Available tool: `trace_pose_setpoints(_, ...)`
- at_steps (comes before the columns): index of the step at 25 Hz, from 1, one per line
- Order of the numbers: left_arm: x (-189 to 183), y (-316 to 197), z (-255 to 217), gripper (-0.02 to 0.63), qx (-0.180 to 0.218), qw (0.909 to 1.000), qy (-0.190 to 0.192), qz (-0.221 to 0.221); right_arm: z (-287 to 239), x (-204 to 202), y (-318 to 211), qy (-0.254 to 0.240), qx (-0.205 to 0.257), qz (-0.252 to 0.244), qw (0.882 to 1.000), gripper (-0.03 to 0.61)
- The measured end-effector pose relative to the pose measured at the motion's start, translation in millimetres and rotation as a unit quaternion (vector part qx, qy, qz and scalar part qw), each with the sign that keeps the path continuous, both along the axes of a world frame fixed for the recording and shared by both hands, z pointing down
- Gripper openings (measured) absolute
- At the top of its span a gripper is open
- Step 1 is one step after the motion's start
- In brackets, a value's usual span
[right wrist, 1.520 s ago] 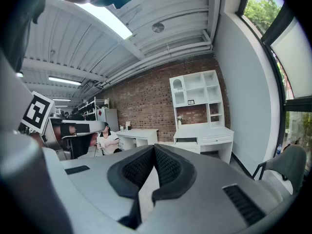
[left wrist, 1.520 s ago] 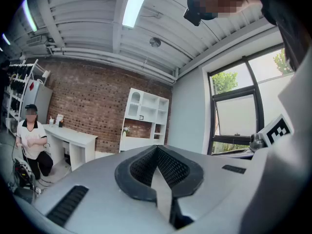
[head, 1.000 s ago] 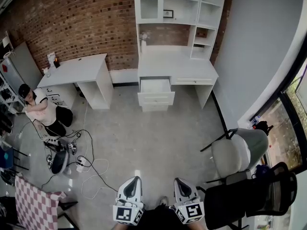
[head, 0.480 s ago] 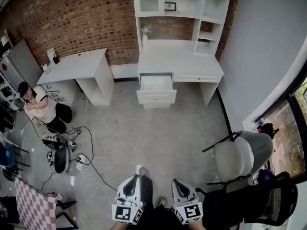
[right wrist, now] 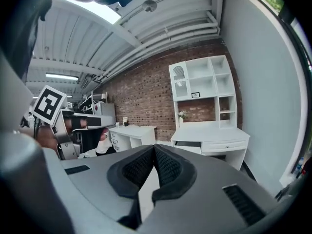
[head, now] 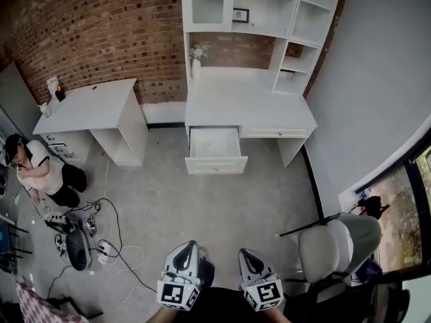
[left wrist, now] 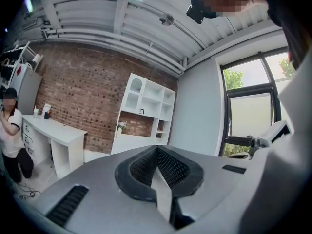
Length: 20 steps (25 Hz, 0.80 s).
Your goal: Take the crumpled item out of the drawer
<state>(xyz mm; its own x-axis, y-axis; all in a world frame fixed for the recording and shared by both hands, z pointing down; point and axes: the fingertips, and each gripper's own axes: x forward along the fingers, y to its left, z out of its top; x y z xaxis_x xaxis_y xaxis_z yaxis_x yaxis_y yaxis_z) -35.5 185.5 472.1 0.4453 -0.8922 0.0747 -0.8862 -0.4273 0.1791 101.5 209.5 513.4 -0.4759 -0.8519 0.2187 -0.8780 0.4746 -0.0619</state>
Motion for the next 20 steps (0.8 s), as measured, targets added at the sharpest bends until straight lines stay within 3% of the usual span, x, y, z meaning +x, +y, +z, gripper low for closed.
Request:
trace_pose_setpoints(5, -17.2, -101.4, -20.7, 0.025, 0.020, 0.9996, -0.009, 0.017, -9.9, -18.4, -110.2, 0.004, 0.004, 0.013, 1.000, 0.014)
trace_pose_setpoints(12, -39.4, -202.9, -8.3, 0.025, -0.002, 0.9999, 0.002, 0.011, 9.3, -40.8, -232.8, 0.017, -0.023, 0.009, 1.000, 0.014)
trace_pose_setpoints(20, -41.4, -359.3, -7.5, 0.025, -0.001, 1.0000, -0.002, -0.006, 55.7, -43.8, -423.7, 0.051, -0.064, -0.012, 0.997, 0.014)
